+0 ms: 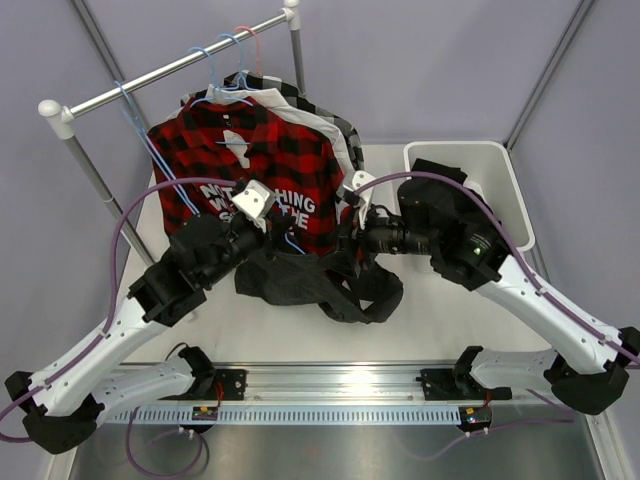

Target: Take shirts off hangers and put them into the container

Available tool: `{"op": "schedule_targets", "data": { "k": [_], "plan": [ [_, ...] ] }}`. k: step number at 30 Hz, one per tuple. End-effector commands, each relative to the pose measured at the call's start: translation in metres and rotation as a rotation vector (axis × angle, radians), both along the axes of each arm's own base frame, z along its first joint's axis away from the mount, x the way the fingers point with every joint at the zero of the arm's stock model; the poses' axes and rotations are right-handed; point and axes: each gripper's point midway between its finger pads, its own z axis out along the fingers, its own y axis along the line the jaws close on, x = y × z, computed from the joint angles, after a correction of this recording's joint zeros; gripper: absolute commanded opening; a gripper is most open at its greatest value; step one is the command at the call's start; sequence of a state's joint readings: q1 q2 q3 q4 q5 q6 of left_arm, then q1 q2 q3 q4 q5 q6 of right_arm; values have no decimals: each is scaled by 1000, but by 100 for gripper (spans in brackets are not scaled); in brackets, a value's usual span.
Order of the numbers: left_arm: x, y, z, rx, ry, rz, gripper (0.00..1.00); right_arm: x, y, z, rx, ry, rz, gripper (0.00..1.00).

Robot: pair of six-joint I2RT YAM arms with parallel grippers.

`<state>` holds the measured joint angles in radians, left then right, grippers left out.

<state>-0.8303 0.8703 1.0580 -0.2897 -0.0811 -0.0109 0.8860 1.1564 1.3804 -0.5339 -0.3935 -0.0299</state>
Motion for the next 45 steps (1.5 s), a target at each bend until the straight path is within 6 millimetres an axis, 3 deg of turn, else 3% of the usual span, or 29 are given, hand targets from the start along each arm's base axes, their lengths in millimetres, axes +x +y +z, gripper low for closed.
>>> {"op": "schedule_targets", "data": {
  "k": [1,2,9,12,15,16,20,24,36,45],
  "plan": [
    [-3,-6,20,-37,-72,-46,0,-11,14,3,-19,8,123,66],
    [-3,-7,19,-36,-73,-47,0,-12,18,8,-12,6,136,66],
    [-3,-9,19,-35,-69,-55,0,-3,37,-14,-61,47,179,66],
    [-3,-8,19,-34,-71,-49,0,-6,40,-19,-72,61,216,58],
    [1,-4,18,-29,-73,-22,0,-11,41,-19,-71,69,245,44],
    [2,-3,18,-29,-73,-14,0,-12,40,-20,-76,69,246,34],
    [7,1,15,-18,-65,24,0,-10,34,-21,-81,53,216,11],
    [13,8,16,-12,-66,78,0,-7,23,-19,-90,24,163,1],
    [38,33,7,49,-20,290,0,-5,-18,-19,-121,-21,-1,0],
    [44,44,12,15,-9,378,0,-9,-41,-21,-105,-23,-89,8]
  ]
}}
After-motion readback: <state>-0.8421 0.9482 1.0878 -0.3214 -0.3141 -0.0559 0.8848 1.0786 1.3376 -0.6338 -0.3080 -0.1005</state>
